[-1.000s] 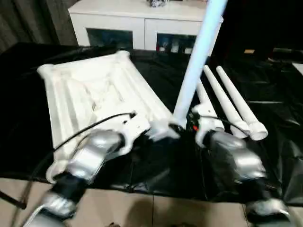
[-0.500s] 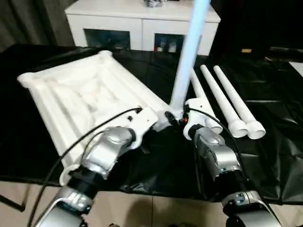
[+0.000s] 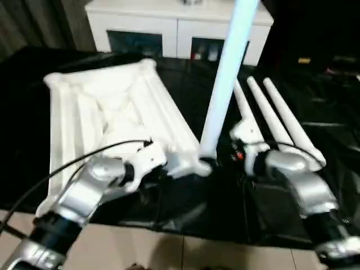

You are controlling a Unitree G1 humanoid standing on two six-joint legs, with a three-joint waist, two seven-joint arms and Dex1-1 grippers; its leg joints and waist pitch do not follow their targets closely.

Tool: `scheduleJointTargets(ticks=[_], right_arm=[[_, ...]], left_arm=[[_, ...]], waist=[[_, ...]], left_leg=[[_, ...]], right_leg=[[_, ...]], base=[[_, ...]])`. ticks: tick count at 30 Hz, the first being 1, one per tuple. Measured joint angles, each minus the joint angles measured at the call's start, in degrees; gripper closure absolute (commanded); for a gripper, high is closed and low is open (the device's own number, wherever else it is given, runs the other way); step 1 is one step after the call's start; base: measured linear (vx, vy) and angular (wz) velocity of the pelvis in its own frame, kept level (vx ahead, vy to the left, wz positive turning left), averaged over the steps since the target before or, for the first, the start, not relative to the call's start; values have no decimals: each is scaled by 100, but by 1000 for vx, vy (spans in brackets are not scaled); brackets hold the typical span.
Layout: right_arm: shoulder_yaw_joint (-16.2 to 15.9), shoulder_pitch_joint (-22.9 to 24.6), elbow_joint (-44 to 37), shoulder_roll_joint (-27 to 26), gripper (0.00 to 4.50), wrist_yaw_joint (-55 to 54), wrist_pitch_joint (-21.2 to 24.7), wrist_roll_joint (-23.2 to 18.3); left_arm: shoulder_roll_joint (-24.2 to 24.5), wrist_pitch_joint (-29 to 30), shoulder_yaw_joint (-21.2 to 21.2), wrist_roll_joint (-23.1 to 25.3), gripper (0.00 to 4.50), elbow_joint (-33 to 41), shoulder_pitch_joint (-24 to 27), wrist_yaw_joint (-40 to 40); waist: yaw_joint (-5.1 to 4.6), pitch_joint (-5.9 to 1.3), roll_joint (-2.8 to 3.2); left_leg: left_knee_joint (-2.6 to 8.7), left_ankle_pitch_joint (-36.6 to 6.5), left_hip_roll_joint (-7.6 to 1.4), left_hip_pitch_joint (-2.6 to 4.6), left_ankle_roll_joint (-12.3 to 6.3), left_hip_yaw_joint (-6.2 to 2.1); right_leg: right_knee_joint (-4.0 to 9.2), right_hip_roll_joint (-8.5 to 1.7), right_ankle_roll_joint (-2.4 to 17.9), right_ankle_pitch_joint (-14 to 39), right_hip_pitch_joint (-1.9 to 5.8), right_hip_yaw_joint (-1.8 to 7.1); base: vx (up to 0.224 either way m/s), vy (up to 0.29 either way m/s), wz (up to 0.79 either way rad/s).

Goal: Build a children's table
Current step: Rotate leg to tighten

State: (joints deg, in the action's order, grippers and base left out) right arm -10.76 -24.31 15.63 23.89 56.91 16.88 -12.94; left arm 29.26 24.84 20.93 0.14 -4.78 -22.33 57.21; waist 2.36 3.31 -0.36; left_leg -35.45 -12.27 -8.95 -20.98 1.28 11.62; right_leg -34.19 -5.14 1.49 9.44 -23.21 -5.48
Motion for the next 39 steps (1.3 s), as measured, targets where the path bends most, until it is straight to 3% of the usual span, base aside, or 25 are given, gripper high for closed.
scheduleJointTargets(ticks=[3,19,30,35,39], right_arm=[[-40,-12,8,-4,59,122,-4,13],[-91,-125,267,62,204,304,-267,154],[-172,-120,269,141,239,461,-348,182],[-73,-122,454,-104,241,190,-334,199],[267,-127,704,-640,243,-865,-130,218]], left_arm=[[2,-1,21,-19,450,0,0,30],[81,-78,32,-45,450,-1,0,198],[81,-100,46,-44,450,0,32,235],[9,-53,28,-32,450,-37,47,90],[-490,227,-81,97,450,-307,-45,-530]], waist=[[2,0,0],[65,-1,-2],[90,-14,-21],[65,-26,-41],[-50,-27,-43]], left_leg=[[0,1,0,0,2,0],[-2,3,0,-1,2,-1],[-5,3,0,7,1,-1],[-6,2,-1,36,3,-1],[-6,1,0,89,6,-2]], right_leg=[[-2,0,2,-2,4,0],[-3,-1,0,0,8,1],[-3,-1,-1,1,17,1],[-5,-1,-1,1,42,2],[6,-1,-32,19,90,4]], base=[[0,0,0],[0,0,0],[0,0,0],[0,0,0],[0,0,0]])
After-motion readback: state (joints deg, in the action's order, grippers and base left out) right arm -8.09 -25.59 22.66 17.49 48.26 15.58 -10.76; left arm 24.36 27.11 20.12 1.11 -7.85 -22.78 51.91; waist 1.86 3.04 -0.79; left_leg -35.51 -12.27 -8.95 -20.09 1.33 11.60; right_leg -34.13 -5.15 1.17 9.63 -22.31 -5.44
